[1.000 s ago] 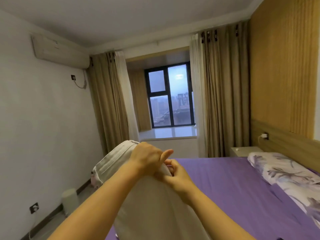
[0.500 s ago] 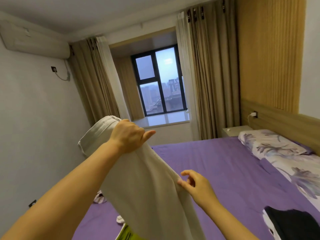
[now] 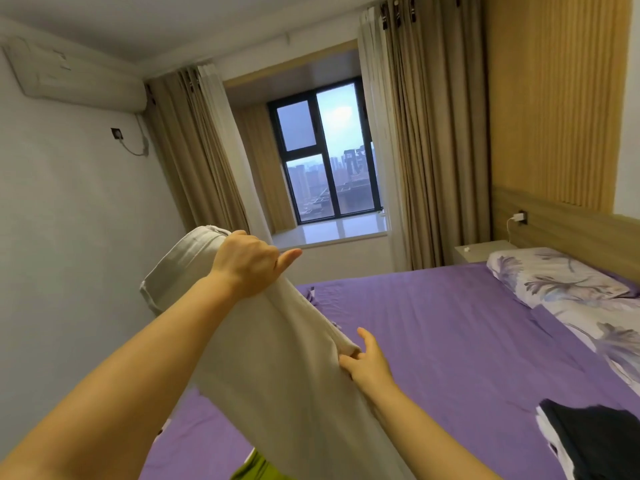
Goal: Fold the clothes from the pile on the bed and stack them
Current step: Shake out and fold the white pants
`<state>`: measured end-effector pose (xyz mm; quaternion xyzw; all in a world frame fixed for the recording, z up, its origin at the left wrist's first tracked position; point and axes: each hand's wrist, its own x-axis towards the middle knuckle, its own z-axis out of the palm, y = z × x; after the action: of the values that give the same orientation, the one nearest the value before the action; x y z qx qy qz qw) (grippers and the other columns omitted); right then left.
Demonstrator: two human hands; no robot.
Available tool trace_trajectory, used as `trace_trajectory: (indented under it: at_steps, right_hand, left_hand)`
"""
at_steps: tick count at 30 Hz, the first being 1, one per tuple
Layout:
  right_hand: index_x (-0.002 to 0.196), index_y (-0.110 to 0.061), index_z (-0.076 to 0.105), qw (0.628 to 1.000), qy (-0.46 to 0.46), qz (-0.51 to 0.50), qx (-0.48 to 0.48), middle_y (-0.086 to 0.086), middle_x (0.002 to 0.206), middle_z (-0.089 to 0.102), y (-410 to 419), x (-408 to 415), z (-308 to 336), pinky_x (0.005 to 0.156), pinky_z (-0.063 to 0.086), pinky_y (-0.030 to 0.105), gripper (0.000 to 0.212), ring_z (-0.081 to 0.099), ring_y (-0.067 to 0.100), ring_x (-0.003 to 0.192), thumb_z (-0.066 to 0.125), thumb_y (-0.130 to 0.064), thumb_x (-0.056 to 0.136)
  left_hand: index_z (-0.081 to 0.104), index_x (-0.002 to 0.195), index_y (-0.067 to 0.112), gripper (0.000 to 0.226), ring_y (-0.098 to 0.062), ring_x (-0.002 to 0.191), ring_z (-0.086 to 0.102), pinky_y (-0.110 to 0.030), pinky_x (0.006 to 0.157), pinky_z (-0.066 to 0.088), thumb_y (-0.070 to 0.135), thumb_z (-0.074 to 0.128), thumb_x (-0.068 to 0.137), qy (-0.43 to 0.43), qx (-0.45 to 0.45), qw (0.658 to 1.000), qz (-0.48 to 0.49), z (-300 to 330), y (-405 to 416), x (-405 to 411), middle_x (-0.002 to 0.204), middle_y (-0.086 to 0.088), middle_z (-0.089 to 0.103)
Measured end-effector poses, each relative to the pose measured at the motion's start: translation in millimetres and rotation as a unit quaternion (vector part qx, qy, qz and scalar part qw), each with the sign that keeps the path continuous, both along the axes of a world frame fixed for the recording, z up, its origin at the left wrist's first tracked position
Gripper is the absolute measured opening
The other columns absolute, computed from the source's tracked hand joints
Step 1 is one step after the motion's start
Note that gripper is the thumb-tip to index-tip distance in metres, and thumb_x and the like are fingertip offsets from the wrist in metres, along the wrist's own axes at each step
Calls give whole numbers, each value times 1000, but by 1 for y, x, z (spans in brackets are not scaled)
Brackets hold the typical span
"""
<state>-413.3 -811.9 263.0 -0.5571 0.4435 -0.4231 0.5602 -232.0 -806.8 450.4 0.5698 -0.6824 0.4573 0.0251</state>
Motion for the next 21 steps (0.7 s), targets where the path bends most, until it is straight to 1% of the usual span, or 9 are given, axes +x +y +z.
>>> trace_trajectory:
  at_steps: [3,7,10,13,15,17,18,19,21]
  right_hand:
    - [131,-20,44,1000,0,-28,0,6,92,59,-7,1,11,72,47,30,51,55,20,78,60,-5,85]
    - [95,-16,63,999,-22,-24,-24,10,95,63,-25,-16,46,70,48,32,22,57,20,75,66,0,80]
    - [99,-13,64,993,15,-17,-118,5,93,63,-33,-22,73,70,48,23,18,58,13,79,65,-3,84]
    - [107,-12,63,974,117,7,-192,2,95,63,-35,-23,92,71,46,21,23,57,14,86,65,-7,85]
    - [105,-14,63,936,241,-2,-258,0,93,60,-37,-25,99,70,44,24,17,56,16,86,62,-13,88]
    - [104,-16,65,900,312,-21,-302,1,98,57,-41,-31,103,79,46,31,15,55,20,92,59,-20,91]
    - [104,-17,65,899,311,-19,-307,1,103,56,-43,-36,102,83,45,33,15,55,20,97,58,-22,93]
    - [104,-18,65,917,271,-2,-292,0,106,55,-45,-41,101,84,45,32,14,53,19,100,57,-23,94]
    - [101,-21,60,969,124,44,-209,-3,105,58,-42,-46,94,78,45,25,8,53,14,98,53,-23,97]
  left_hand:
    - [59,57,17,93,-18,55,57,-29,68,43,62,-17,84,-7,-9,1000,13,-1,6,15,58,2,62]
    - [59,51,16,93,-19,47,54,-28,64,43,61,-14,89,-6,-43,998,40,7,18,41,52,1,61]
    - [49,42,18,84,-19,39,49,-30,59,46,58,-4,94,8,-77,996,51,16,22,52,43,0,54]
    - [47,38,17,84,-17,34,41,-27,54,40,57,0,97,20,-124,991,38,27,22,55,38,0,49]
    - [44,37,18,83,-14,33,34,-24,53,35,57,3,97,12,-133,991,28,31,22,52,36,1,46]
    - [44,37,17,83,-12,34,31,-23,53,32,57,4,98,0,-136,990,23,36,23,48,35,1,46]
    - [46,37,17,83,-12,34,32,-24,54,32,57,4,97,-3,-136,991,22,38,24,45,36,1,47]
    - [47,39,17,84,-13,35,33,-24,55,32,58,4,97,-5,-134,991,23,41,25,42,38,0,48]
    - [50,42,17,83,-14,38,38,-25,57,32,59,4,96,-12,-126,992,24,49,27,35,42,0,51]
